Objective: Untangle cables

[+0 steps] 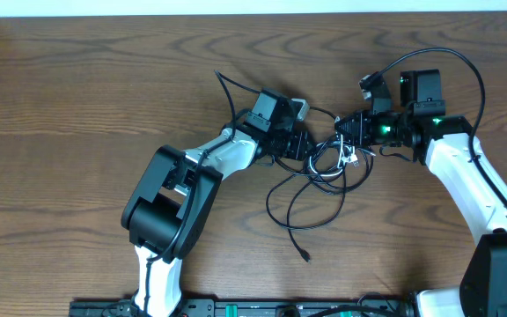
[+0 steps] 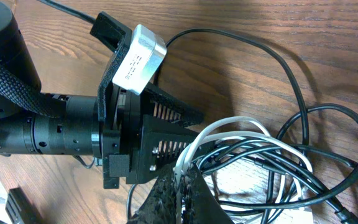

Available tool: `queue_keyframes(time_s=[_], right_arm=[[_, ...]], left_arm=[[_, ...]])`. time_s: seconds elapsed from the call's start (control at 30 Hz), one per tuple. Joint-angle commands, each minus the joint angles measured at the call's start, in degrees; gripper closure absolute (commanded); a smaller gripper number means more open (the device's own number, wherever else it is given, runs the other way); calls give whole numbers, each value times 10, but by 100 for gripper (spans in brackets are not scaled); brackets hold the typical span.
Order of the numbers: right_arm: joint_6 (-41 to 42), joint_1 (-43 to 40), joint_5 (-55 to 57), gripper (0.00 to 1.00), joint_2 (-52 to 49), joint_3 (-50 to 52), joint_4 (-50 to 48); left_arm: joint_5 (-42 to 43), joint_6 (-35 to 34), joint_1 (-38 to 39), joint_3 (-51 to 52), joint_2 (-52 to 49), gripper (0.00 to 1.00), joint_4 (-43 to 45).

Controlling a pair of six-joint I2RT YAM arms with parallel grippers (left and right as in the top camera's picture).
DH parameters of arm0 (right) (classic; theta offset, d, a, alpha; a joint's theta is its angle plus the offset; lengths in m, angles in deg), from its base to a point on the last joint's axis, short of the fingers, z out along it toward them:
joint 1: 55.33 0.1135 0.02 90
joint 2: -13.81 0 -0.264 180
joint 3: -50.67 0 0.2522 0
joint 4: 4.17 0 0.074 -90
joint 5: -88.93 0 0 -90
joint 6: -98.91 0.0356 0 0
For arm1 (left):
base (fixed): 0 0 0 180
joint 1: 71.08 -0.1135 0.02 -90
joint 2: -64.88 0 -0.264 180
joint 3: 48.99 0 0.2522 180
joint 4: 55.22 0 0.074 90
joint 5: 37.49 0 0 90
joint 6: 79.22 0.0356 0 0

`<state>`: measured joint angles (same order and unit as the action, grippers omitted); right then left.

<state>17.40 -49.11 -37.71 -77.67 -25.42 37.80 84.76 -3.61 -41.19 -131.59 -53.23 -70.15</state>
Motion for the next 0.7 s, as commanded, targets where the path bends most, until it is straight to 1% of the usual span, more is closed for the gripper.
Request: queue_keyframes(time_s=[0.0,0.1,0.13,0.17,0.3,0.5,0.67], right_arm=[[-9,-1,-8,99,1,-10,0],[-9,-1,-1,99,1,-10,1],[-9,-1,2,99,1,-10,1],[-9,-1,3,99,1,-10,1],[-9,-1,3,99,1,-10,0],[-9,-1,3,99,1,-10,4],[-9,-1,4,99,1,-10,7]], left_arm=[[-4,1,-7,-5,6,54,-2],[17,6,-13,-8,35,53,4],[17,25,-12,-8,50,49,3],[17,33,-9,-8,54,47,2],[16,60,8,-8,49,47,-9],[-73,64,34,-7,21,47,-33],[-120,62,34,-7,18,48,-33]])
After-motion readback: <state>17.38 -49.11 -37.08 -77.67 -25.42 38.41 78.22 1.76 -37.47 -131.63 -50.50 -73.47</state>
